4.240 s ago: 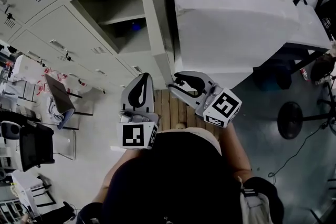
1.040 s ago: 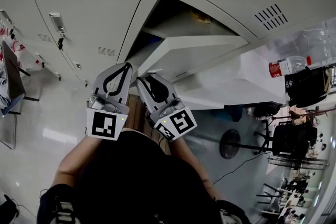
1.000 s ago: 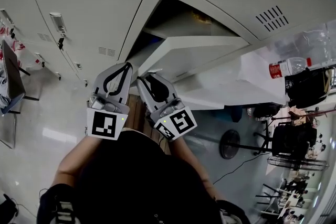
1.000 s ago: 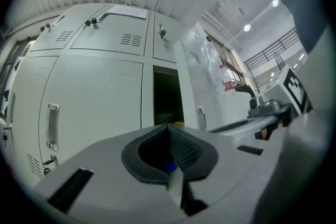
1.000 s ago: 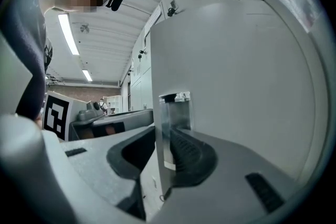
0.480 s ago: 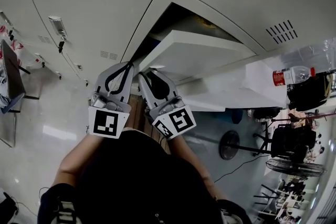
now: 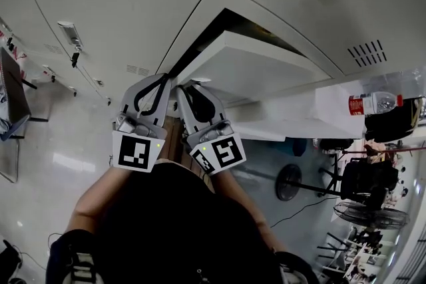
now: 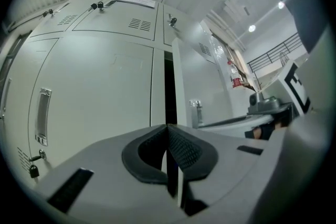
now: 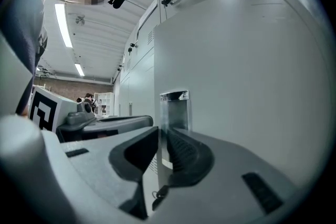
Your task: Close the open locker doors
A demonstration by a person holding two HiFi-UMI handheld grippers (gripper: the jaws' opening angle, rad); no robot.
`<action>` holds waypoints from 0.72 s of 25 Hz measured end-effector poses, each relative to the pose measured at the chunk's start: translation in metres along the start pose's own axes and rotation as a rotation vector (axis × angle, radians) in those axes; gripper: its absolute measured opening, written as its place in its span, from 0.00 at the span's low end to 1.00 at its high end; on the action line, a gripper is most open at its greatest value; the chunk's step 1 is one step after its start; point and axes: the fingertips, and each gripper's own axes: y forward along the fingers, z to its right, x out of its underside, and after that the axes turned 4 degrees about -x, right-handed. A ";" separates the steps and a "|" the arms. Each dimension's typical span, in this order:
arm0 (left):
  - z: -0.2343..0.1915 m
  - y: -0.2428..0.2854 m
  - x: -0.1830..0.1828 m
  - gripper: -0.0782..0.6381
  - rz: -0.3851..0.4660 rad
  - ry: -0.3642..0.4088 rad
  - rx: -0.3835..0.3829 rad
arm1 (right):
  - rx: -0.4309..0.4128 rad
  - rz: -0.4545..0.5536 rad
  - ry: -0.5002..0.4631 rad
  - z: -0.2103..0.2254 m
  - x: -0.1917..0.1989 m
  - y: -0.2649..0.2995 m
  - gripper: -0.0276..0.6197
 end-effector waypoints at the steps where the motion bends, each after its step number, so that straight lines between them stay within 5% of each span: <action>1: 0.000 0.001 0.001 0.11 -0.001 -0.003 0.001 | 0.006 0.001 -0.002 0.001 0.000 0.001 0.13; 18: -0.019 0.006 0.007 0.11 -0.023 -0.025 -0.053 | 0.099 0.013 -0.024 0.020 -0.001 0.019 0.12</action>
